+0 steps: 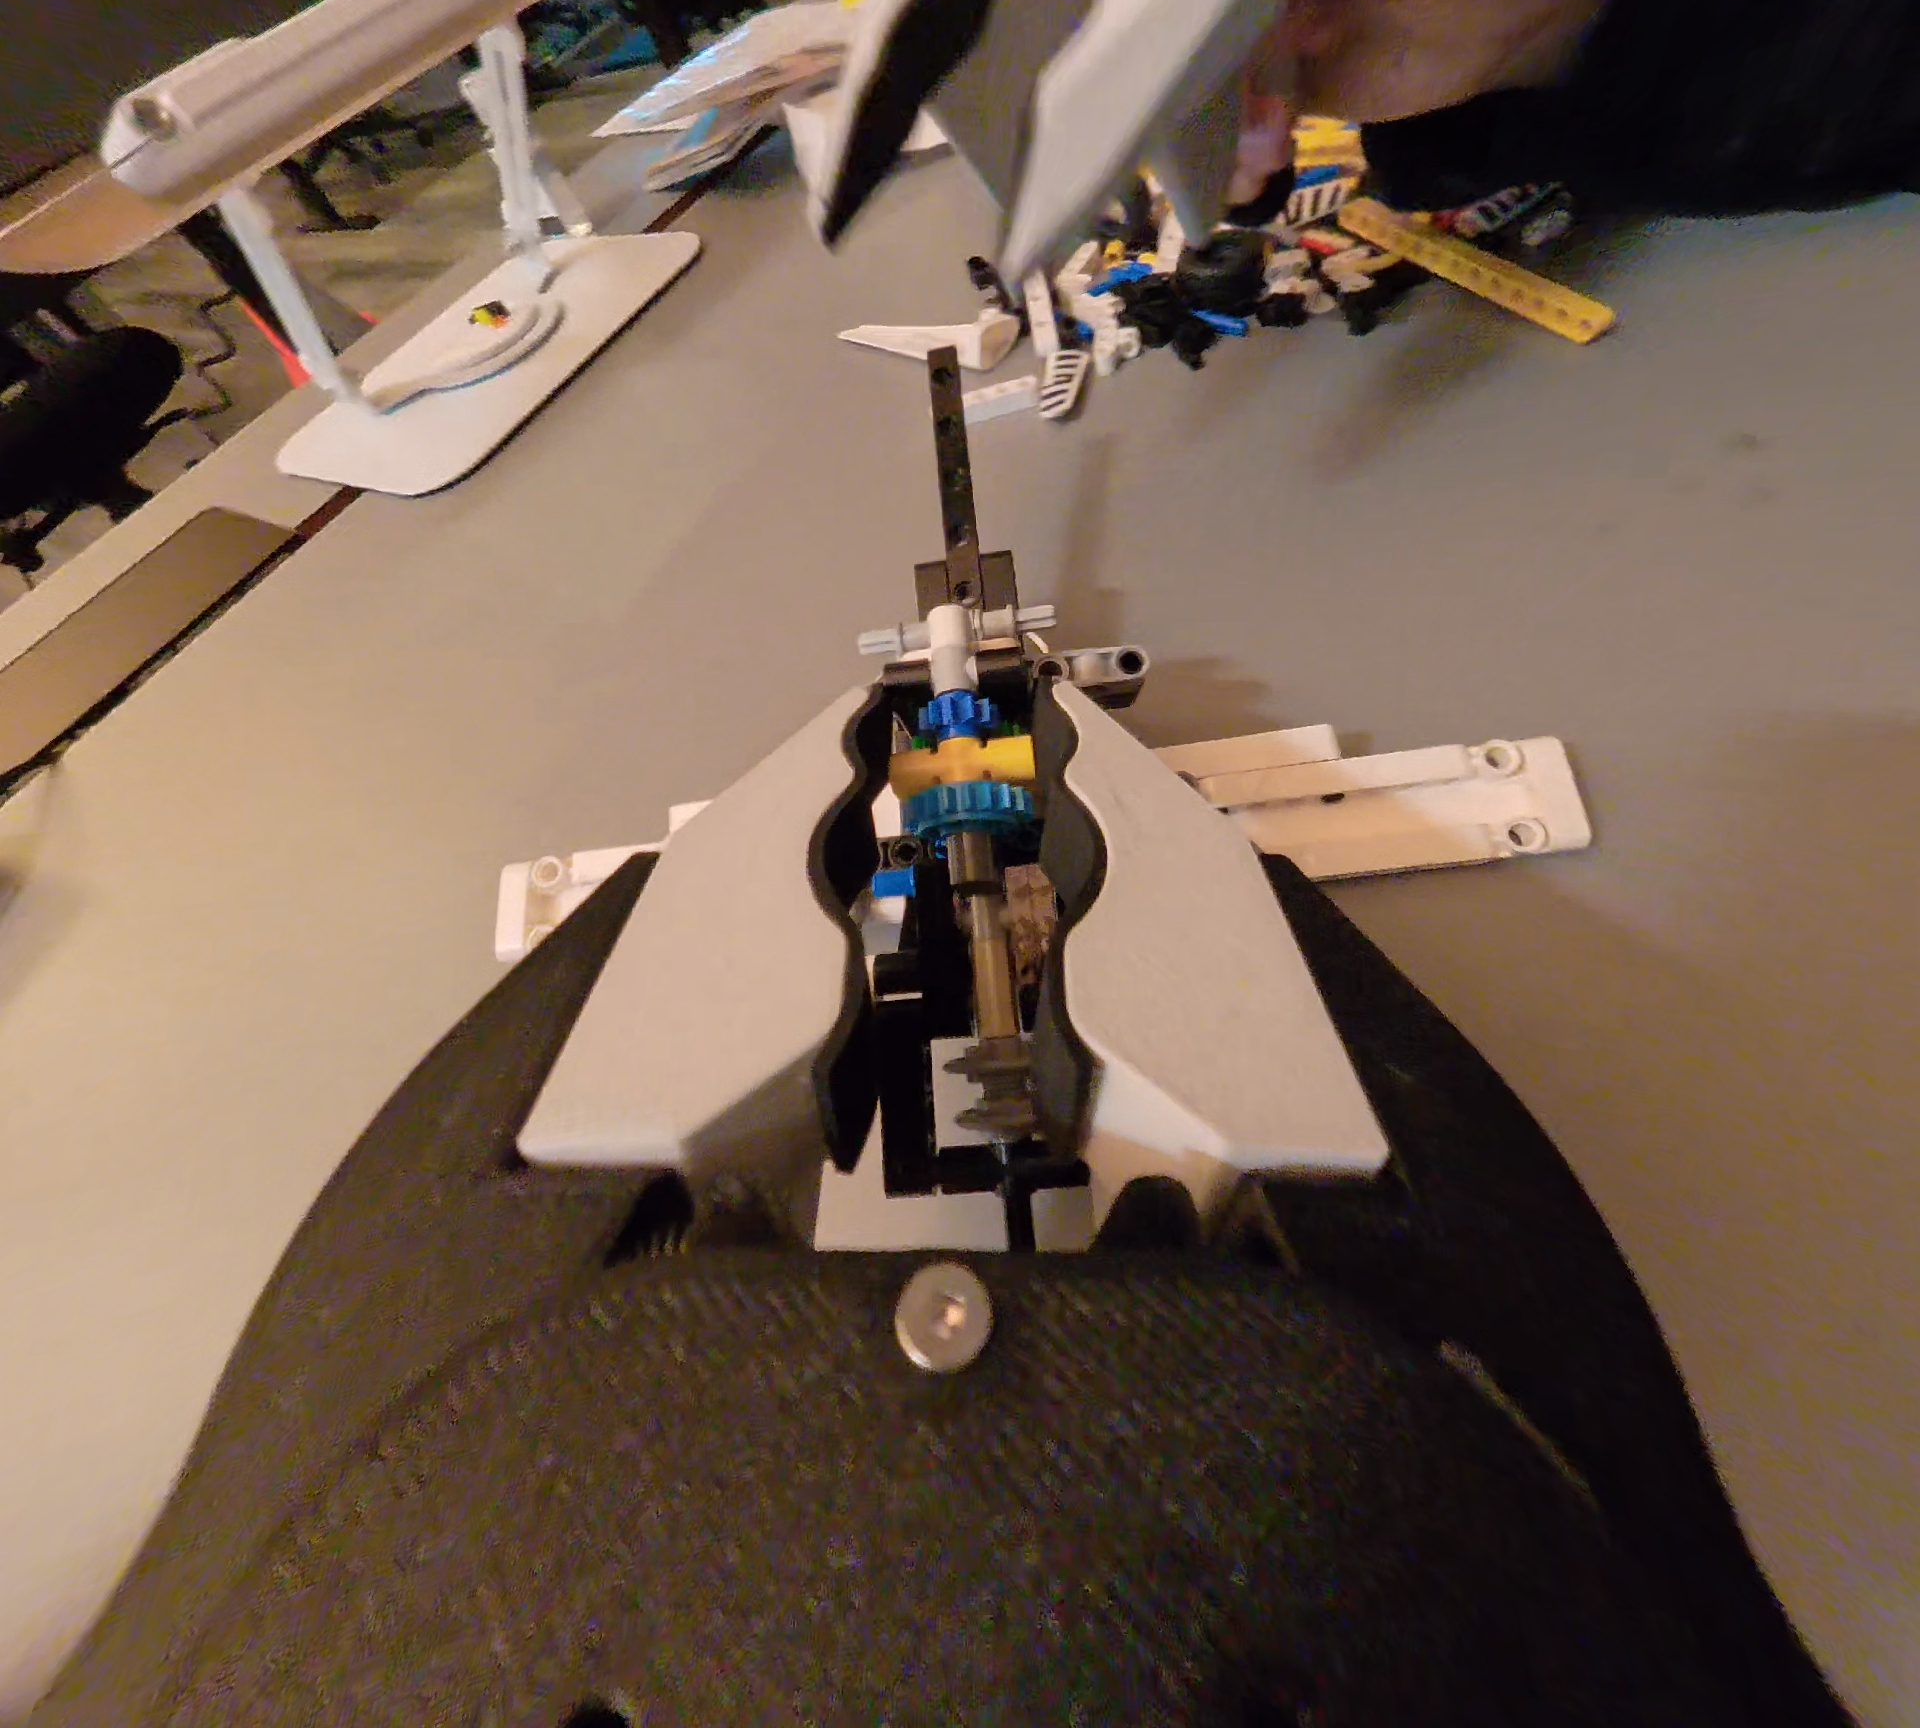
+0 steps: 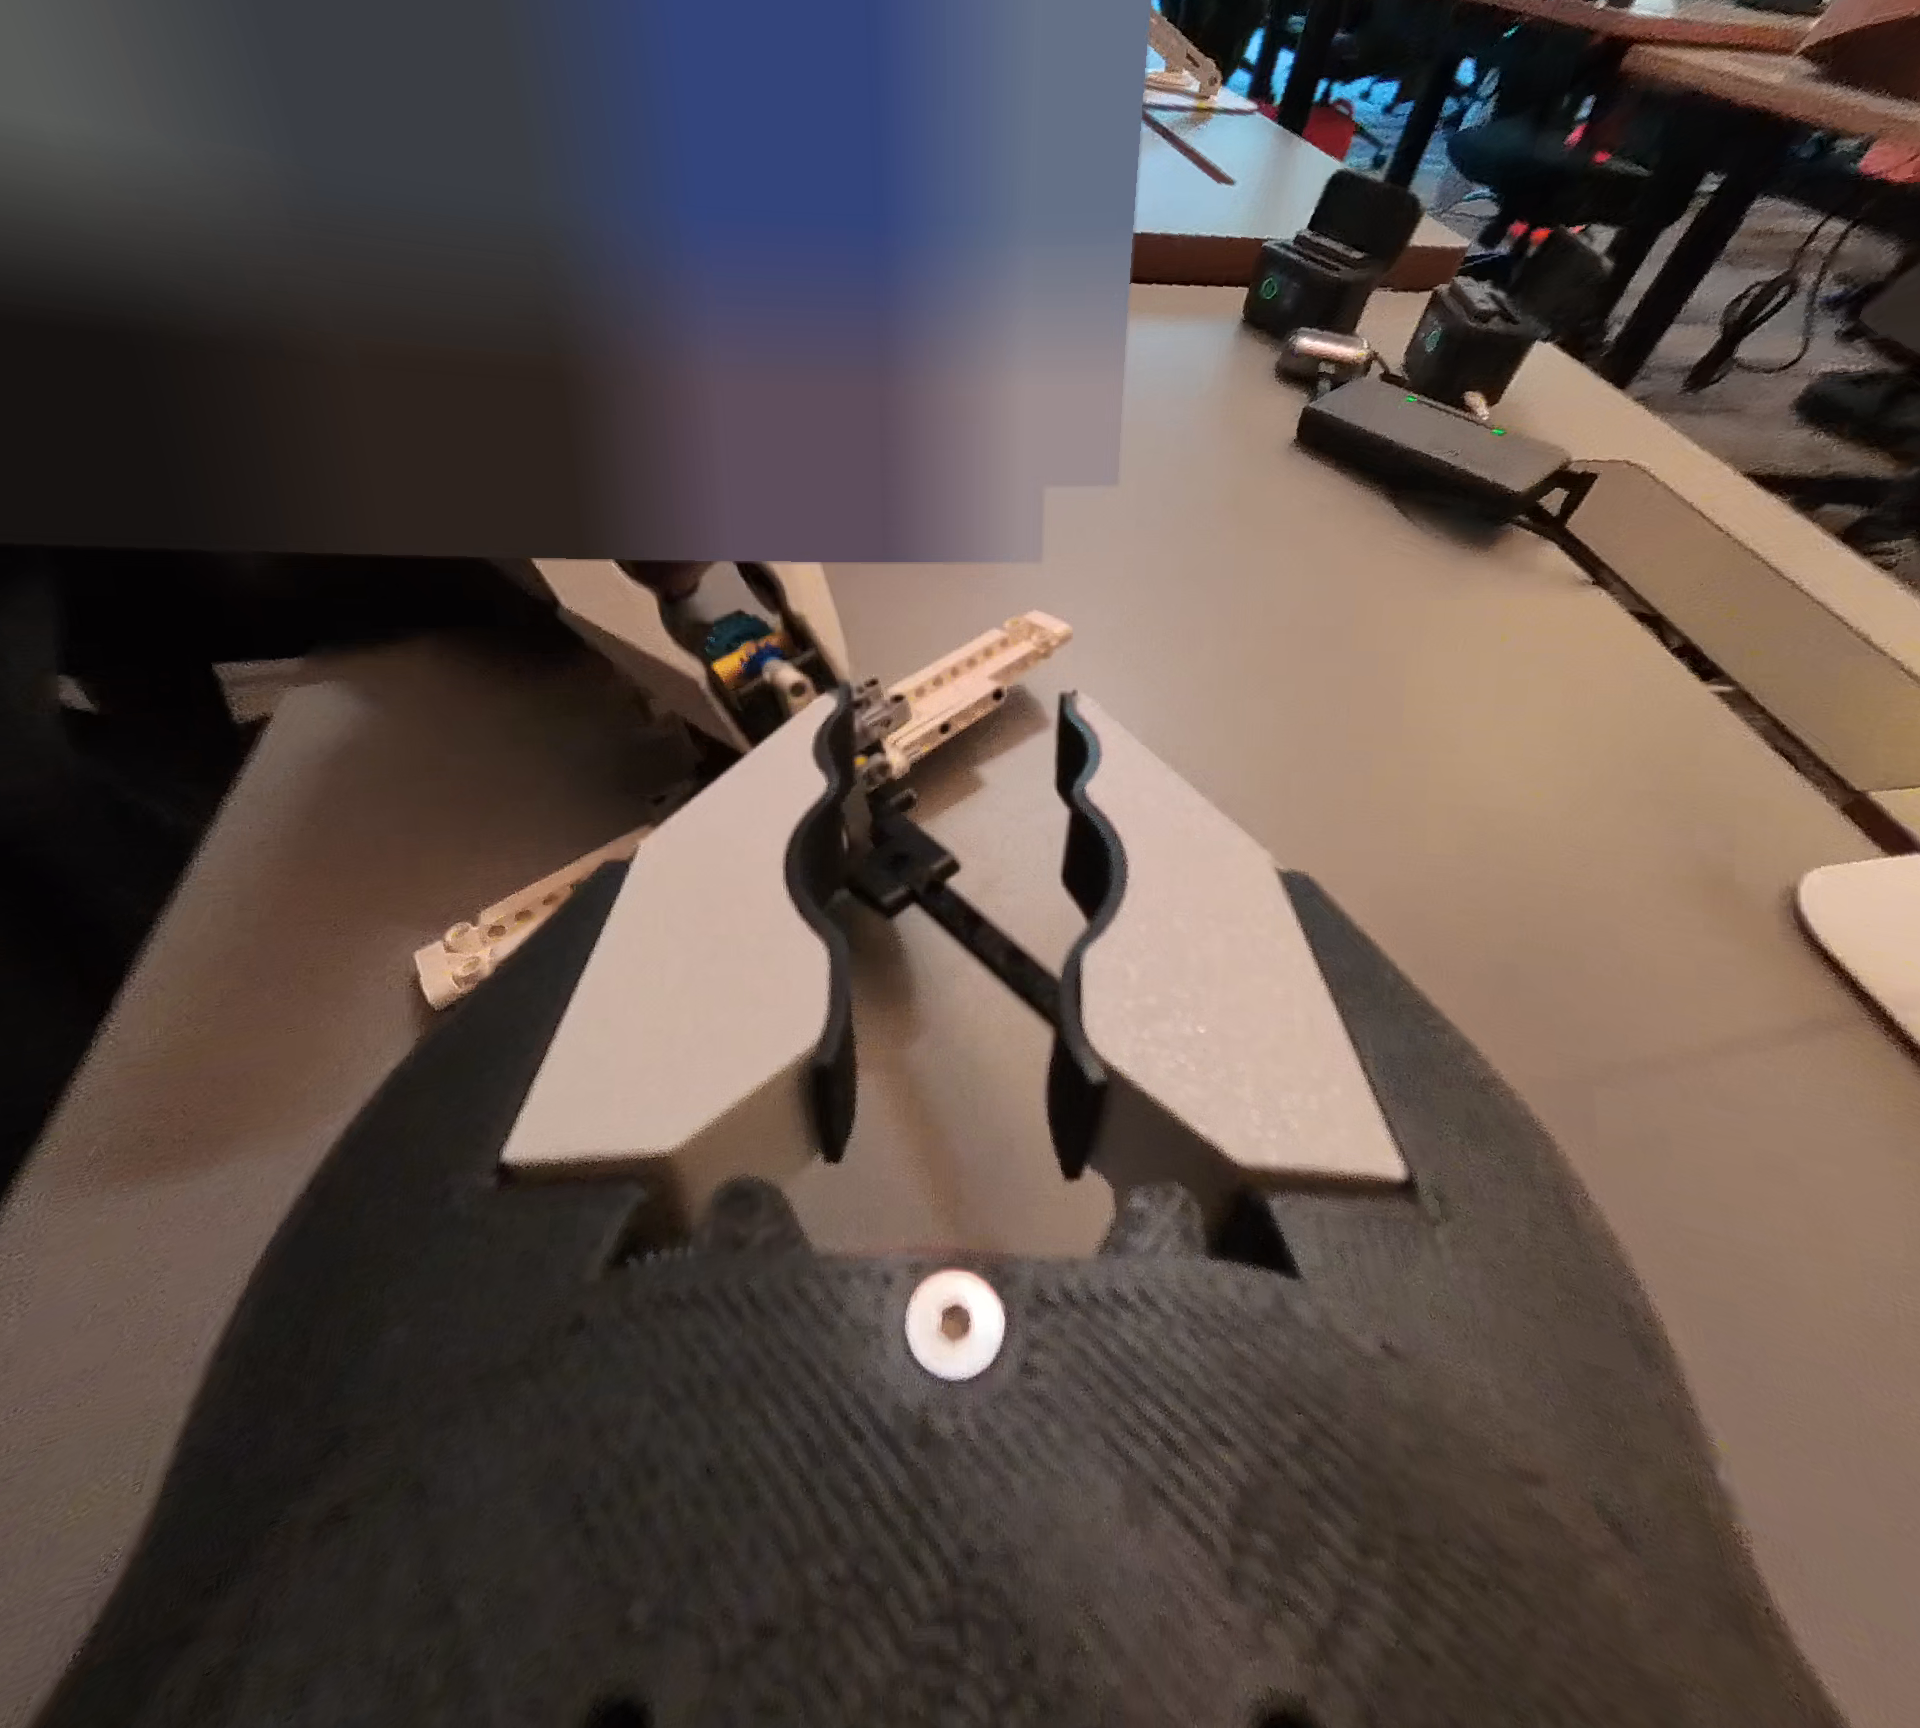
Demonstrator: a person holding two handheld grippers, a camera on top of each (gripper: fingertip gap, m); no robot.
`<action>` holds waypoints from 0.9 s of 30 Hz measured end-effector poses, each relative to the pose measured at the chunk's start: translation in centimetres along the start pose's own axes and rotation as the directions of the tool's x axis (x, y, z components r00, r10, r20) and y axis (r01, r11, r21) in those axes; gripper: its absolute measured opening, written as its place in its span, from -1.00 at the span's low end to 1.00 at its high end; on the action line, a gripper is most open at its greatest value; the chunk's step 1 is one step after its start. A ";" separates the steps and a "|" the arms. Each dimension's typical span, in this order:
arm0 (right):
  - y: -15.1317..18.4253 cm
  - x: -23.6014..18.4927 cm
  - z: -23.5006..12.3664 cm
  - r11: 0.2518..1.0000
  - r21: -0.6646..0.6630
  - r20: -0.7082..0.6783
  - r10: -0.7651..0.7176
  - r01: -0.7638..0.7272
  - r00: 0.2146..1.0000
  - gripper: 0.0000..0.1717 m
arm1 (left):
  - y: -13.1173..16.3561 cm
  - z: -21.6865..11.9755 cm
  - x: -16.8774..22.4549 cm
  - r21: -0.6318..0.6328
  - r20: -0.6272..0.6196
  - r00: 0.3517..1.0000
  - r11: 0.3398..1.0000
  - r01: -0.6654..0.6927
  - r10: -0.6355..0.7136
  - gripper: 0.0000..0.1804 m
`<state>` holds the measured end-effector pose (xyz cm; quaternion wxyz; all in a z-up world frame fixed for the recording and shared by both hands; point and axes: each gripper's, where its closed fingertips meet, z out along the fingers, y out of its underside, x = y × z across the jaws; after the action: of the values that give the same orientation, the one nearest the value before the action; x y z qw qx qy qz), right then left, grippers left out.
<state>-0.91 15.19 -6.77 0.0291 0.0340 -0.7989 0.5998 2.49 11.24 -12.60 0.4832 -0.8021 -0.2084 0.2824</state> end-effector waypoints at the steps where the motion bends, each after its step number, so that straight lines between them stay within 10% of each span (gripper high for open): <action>1: 0.7 -0.4 0.5 0.999 -0.035 0.003 -0.028 0.028 1.000 -0.57 | 0.1 0.0 -0.2 -0.003 0.010 1.000 1.000 0.005 -0.005 -0.72; 11: 5.6 -2.5 4.0 0.919 -0.270 -0.020 -0.303 0.287 0.953 -0.72 | 0.0 0.0 0.1 0.001 0.007 1.000 1.000 -0.015 0.015 -0.72; 27: 6.4 -4.4 2.5 0.927 -0.324 0.158 -0.144 0.189 0.977 -1.00 | 0.2 0.1 -0.3 -0.014 0.028 0.999 1.000 -0.017 0.018 -0.72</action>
<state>2.86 14.70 -14.00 0.0328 0.1354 -0.8841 0.4460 2.23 11.05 -12.77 0.4722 -0.8032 -0.2101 0.2962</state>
